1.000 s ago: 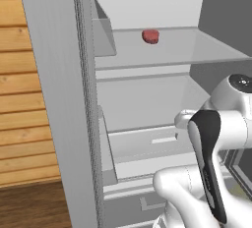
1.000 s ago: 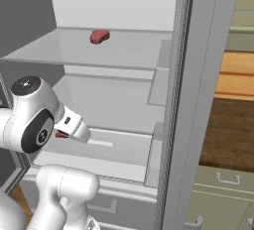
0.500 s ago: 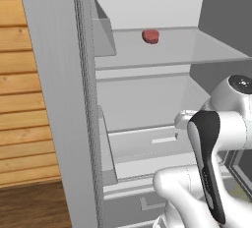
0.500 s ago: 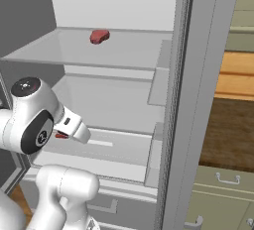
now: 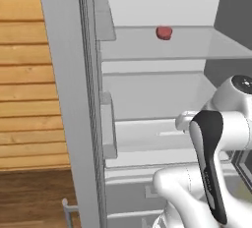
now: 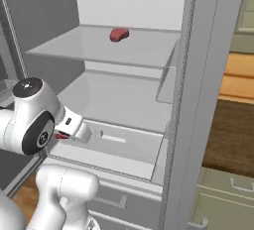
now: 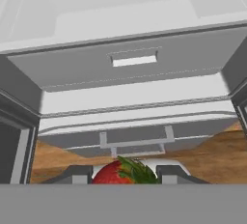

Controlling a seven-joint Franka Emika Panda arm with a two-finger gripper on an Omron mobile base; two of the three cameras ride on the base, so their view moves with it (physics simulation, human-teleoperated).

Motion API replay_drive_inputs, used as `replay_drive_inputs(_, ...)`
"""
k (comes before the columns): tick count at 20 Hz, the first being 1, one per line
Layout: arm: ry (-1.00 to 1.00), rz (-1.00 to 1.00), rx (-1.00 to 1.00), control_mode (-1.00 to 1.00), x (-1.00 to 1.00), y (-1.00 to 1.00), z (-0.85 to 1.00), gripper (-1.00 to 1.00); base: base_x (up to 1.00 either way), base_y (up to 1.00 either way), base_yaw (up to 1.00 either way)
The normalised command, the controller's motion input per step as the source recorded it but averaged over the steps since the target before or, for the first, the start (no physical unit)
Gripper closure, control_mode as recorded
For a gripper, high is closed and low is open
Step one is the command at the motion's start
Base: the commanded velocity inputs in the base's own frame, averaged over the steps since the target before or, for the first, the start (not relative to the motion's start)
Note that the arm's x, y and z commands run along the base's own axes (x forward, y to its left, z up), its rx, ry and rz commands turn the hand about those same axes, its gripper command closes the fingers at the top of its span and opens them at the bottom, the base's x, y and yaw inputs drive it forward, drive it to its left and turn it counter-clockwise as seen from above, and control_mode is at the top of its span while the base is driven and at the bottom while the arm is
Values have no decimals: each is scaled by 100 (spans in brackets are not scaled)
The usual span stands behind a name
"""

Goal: Take the strawberry from the fridge and place it on top of the pancake, located on the dining counter.

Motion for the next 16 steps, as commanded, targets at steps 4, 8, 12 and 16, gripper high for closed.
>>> replay_drive_inputs(4, 0, 0, 0, 100, 0, 0, 0, 100, -25, 0, 50)
replay_drive_inputs(8, 0, 0, 0, 100, 0, 0, 0, 100, -51, 0, 60)
replay_drive_inputs(12, 0, 0, 0, 100, 0, 0, 0, 100, -84, 0, 57)
replay_drive_inputs(16, 0, 0, 0, 100, 0, 0, 0, 100, -100, 0, 48)
